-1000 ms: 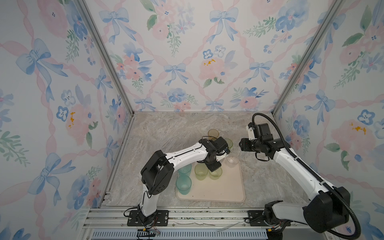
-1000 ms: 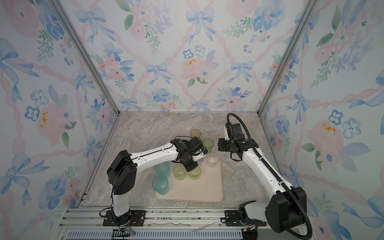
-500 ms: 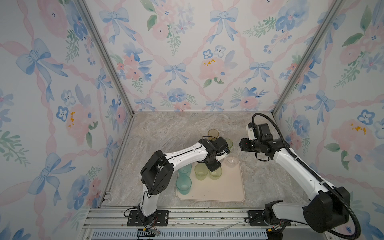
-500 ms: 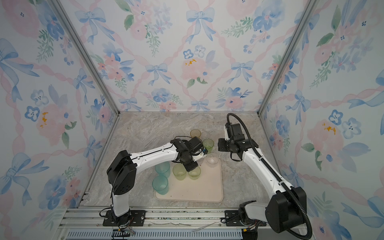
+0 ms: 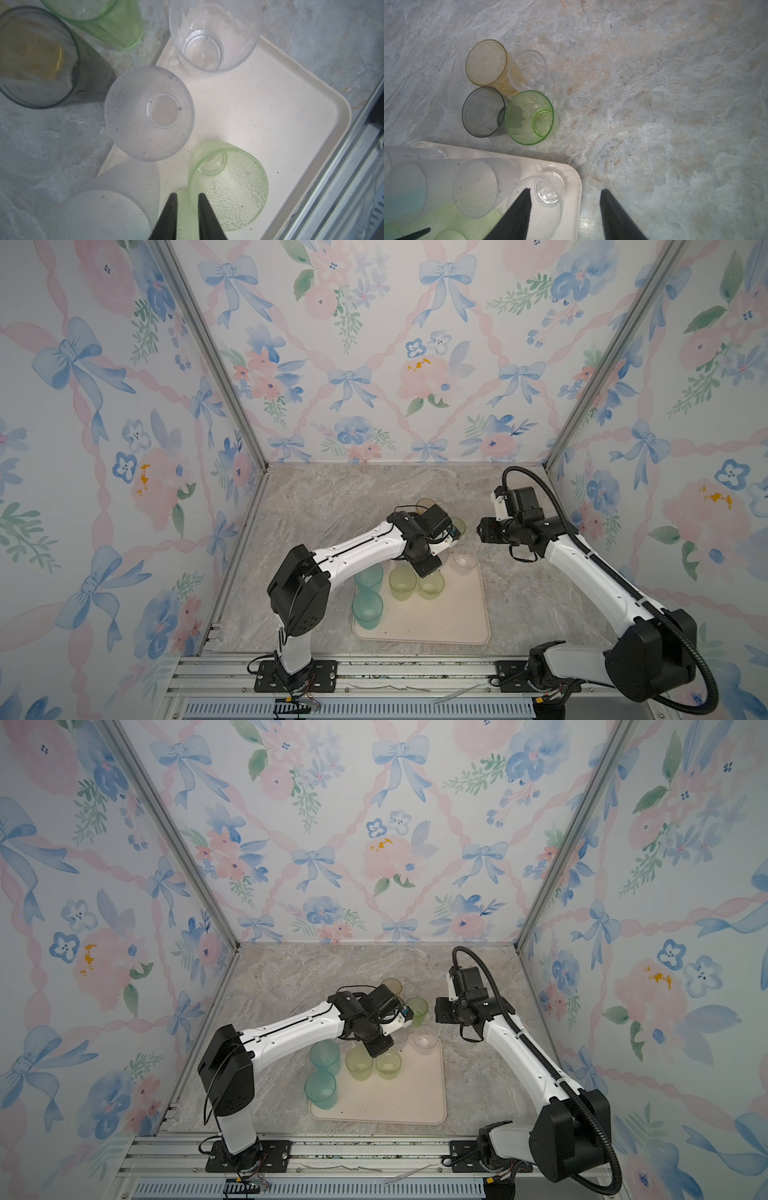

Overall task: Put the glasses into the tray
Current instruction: 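Open the left gripper and draw it back from the tray, then lower the right gripper onto the bright green cup rim while the left hovers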

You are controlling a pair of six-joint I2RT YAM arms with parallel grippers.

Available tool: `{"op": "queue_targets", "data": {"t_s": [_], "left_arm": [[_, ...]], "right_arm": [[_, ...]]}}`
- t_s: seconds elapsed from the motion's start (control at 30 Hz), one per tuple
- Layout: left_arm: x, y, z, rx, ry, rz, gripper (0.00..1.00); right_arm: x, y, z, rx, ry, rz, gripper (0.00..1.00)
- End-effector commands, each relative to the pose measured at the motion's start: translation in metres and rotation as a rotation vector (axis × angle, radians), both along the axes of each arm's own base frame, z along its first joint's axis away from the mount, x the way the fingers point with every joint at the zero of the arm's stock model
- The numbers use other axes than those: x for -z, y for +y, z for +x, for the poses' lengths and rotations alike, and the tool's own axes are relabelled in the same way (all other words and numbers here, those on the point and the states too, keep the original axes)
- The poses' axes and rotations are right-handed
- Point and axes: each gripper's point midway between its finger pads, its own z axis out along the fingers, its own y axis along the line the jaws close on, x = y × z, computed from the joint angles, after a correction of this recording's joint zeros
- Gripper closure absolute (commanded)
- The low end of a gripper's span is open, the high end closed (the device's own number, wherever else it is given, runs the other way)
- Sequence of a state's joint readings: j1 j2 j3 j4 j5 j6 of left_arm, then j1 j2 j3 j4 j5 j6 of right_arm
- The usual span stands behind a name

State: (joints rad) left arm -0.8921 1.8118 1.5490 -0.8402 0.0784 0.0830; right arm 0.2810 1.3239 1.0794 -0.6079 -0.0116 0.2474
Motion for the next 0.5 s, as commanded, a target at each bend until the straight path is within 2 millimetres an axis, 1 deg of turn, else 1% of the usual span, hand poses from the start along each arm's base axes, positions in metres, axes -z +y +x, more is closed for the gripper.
{"op": "queue_targets", "data": {"t_s": [0.0,0.03,0.07,0.17,0.23,0.33,0.4,0.47], "left_arm": [[-0.060,0.003,0.017,-0.014,-0.083,-0.136,0.79],[-0.070,0.007,0.024,-0.032,-0.101,-0.160,0.79],[-0.080,0.013,0.035,-0.069,-0.123,-0.186,0.79],[-0.107,0.038,0.070,-0.216,-0.193,-0.263,0.79],[-0.120,0.054,0.090,-0.309,-0.247,-0.316,0.79],[-0.131,0.085,0.119,-0.448,-0.304,-0.404,0.78],[-0.133,0.108,0.136,-0.538,-0.327,-0.451,0.77],[-0.130,0.126,0.149,-0.608,-0.344,-0.480,0.77]], "right_arm": [[0.004,0.001,0.004,-0.001,0.013,0.013,0.44],[0.004,0.002,0.005,-0.005,0.014,0.016,0.44],[0.005,0.003,0.007,-0.007,0.020,0.016,0.44],[0.005,0.006,0.011,-0.019,0.036,0.014,0.49],[0.005,0.008,0.015,-0.031,0.044,0.013,0.51],[0.009,0.011,0.022,-0.043,0.062,0.008,0.53],[0.013,0.014,0.028,-0.049,0.080,0.005,0.55],[0.017,0.016,0.034,-0.053,0.091,0.003,0.56]]}}
